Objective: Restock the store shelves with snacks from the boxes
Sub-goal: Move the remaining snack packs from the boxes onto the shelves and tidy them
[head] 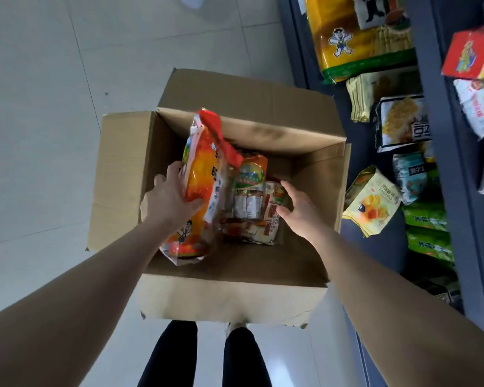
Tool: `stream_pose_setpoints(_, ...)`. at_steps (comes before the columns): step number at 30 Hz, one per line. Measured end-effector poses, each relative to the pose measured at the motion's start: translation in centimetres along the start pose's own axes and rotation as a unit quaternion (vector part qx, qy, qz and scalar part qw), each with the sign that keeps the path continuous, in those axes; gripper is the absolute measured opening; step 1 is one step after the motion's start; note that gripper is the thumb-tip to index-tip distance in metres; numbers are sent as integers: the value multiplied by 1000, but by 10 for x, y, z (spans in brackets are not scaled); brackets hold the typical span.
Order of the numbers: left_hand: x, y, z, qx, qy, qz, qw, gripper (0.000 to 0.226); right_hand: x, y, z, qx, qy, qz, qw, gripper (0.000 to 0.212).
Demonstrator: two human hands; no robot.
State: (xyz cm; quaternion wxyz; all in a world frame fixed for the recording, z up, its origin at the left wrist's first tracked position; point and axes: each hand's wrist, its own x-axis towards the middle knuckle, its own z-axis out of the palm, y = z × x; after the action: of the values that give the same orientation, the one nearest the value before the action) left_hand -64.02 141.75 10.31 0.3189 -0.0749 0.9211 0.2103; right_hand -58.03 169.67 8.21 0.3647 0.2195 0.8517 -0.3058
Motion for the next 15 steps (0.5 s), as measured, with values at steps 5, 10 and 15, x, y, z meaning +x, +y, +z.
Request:
stream_pose_setpoints(5, 8, -1, 24, 87, 30, -7, 996, 93, 19, 26, 28, -33, 27, 50, 998, 67)
stream_pose_setpoints(10, 25, -7, 53, 67, 69, -19, 995, 100, 70, 61, 61, -72, 23, 70, 995, 71)
stream_pose_setpoints(15, 45, -13, 69, 70, 119, -27, 990, 97, 150, 86, 90, -109, 13, 29, 994, 74)
